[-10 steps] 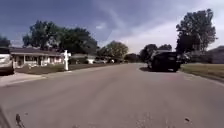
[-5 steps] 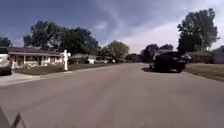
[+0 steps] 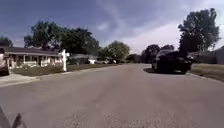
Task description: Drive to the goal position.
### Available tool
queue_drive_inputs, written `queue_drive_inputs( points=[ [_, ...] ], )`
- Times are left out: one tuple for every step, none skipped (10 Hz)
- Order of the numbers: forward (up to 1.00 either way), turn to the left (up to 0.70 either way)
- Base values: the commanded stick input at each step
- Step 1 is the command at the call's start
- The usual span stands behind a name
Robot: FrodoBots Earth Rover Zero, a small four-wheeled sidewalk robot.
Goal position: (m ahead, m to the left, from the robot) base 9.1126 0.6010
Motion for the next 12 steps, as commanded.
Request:
queue_drive_inputs(
  points=[
    [0.7,0.03],
    [0.7,0.03],
    [0.7,0.03],
    [0.7,0.03],
    [0.7,0.03],
    [0.7,0.03],
    [0.7,0.03],
    [0.7,0.03],
    [0.7,0.03],
    [0.7,0.03],
    [0.7,0.03],
    [0.7,0.03]
  ],
)
